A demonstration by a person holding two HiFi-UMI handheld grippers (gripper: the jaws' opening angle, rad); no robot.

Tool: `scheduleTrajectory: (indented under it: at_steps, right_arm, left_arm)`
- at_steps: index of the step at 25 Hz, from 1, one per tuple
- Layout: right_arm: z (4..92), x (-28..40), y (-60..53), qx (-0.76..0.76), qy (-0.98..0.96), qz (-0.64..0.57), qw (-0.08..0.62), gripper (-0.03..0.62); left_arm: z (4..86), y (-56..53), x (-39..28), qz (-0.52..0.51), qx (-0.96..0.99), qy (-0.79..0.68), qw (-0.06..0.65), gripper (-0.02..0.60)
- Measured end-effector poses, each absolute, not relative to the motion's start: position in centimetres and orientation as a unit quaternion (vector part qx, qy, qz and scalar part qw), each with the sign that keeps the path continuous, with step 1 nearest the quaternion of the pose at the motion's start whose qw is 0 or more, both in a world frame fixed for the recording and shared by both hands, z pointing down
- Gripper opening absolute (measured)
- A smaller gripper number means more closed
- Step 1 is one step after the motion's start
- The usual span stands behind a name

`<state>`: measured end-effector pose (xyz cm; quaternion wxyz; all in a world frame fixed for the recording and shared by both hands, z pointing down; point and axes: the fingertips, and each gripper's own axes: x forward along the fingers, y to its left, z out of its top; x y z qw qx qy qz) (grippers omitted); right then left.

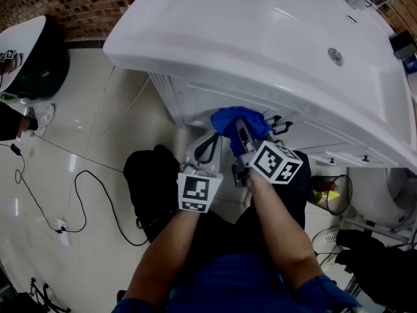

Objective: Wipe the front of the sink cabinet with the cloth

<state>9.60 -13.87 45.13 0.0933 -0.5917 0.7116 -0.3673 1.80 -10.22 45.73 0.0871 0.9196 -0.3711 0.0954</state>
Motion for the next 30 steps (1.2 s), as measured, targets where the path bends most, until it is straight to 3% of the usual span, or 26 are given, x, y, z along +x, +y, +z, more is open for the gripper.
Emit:
scheduleTrajectory:
  at_steps: [21,30]
  right_arm:
    - [68.3,10.5,-13.0,-0.609,0.592,-0.522,-0.075,0.071]
    - [69.1,10.8,-11.9,-0.609,0.593,-0.513,-0.12,0.071]
  left_arm:
    - [48.4,-12.6,-1.0,0.133,0.898,-0.4,0.122,0.002]
    - [48.2,-12.8,-1.5,0.137,0.898,-0.4,0.12,0.002]
